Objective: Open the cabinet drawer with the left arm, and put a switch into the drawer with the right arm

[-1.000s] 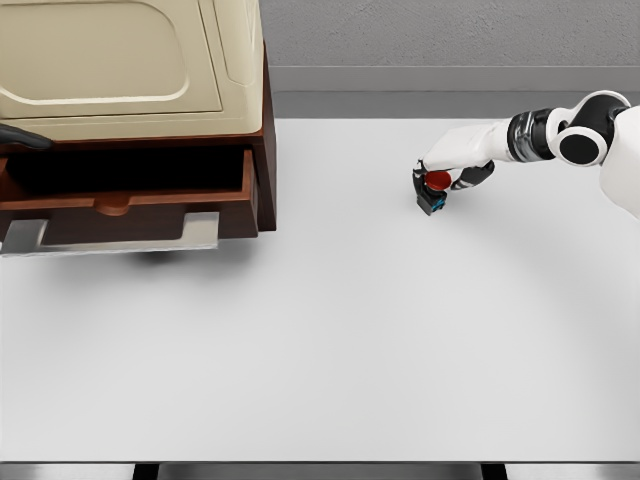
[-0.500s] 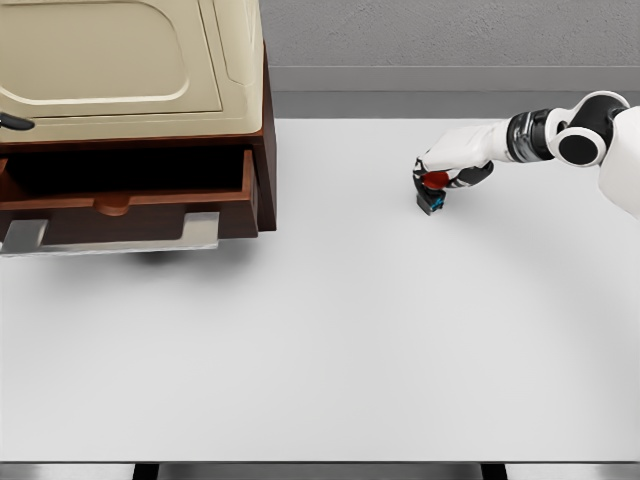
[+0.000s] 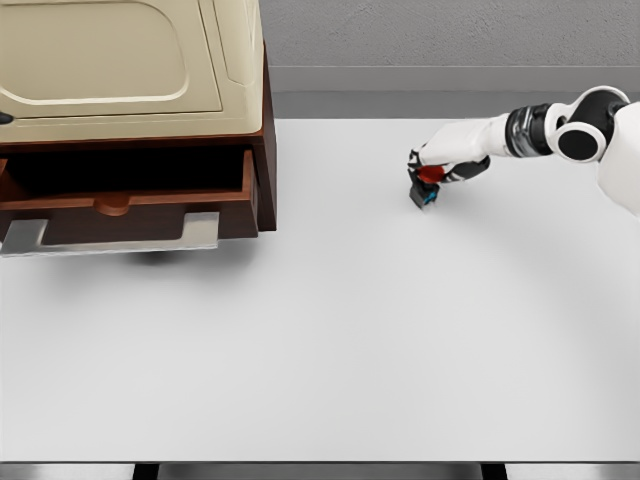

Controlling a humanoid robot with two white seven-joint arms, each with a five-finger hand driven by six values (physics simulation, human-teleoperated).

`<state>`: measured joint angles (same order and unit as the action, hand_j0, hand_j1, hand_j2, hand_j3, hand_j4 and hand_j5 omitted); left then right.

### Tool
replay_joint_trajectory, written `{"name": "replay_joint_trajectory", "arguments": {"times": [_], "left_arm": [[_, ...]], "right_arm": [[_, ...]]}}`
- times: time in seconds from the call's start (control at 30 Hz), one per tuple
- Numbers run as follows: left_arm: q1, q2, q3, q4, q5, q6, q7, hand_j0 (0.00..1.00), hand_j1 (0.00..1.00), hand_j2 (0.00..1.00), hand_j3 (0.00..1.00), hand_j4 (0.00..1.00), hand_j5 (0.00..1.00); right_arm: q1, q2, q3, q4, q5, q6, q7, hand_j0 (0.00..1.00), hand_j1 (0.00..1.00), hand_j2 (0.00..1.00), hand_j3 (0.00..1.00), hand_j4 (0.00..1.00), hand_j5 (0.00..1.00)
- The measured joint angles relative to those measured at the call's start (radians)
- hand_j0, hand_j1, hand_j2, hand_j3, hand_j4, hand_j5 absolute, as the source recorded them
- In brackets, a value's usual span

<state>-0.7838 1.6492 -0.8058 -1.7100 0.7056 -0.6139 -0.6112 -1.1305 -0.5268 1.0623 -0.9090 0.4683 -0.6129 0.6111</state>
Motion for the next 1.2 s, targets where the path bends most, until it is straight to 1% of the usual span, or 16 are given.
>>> {"name": "replay_joint_trajectory", "arguments": {"times": [0.1,0.23,0.37,0.5,0.57,0.77,0.87,0.97,1.2], "left_arm": [[0.000,0.001,0.002,0.002,0.000,0.000,0.000,1.00,1.00,1.00,1.00,1.00,1.00],[0.000,0.001,0.003,0.002,-0.001,0.000,0.000,1.00,1.00,1.00,1.00,1.00,1.00],[0.000,0.000,0.003,0.002,0.000,0.000,0.000,1.00,1.00,1.00,1.00,1.00,1.00],[0.000,0.000,0.004,0.001,0.001,0.000,0.000,1.00,1.00,1.00,1.00,1.00,1.00],[-0.001,0.000,0.004,0.000,0.001,0.000,0.000,1.00,1.00,1.00,1.00,1.00,1.00],[0.000,0.000,0.004,0.000,0.001,0.000,0.000,1.00,1.00,1.00,1.00,1.00,1.00],[0.003,0.000,0.004,0.001,0.000,0.000,0.000,1.00,1.00,1.00,1.00,1.00,1.00],[0.003,0.000,0.004,0.001,0.000,0.000,0.000,1.00,1.00,1.00,1.00,1.00,1.00],[0.003,0.000,0.004,0.001,0.001,0.000,0.000,1.00,1.00,1.00,1.00,1.00,1.00]], "right_arm": [[-0.017,0.015,-0.006,-0.005,-0.015,0.000,0.000,0.41,0.41,0.41,0.41,0.41,0.41],[-0.029,0.022,-0.008,-0.035,-0.037,-0.001,0.000,0.42,0.42,0.42,0.42,0.42,0.42],[-0.043,0.018,-0.006,-0.106,-0.054,-0.001,0.000,0.42,0.42,0.42,0.42,0.42,0.42],[-0.046,0.016,0.001,-0.193,-0.085,-0.001,0.000,0.43,0.43,0.43,0.43,0.43,0.43],[-0.089,0.015,0.023,-0.230,-0.112,0.000,0.000,0.43,0.43,0.43,0.43,0.43,0.43],[-0.152,0.014,0.091,-0.319,-0.193,-0.002,0.000,0.43,0.43,0.43,0.43,0.43,0.43],[-0.184,0.014,0.109,-0.361,-0.227,-0.002,0.000,0.43,0.43,0.43,0.43,0.43,0.43],[-0.221,0.013,0.117,-0.381,-0.263,-0.001,0.000,0.43,0.43,0.43,0.43,0.43,0.43],[-0.262,0.019,0.121,-0.391,-0.302,-0.001,0.000,0.43,0.43,0.43,0.43,0.43,0.43]]}}
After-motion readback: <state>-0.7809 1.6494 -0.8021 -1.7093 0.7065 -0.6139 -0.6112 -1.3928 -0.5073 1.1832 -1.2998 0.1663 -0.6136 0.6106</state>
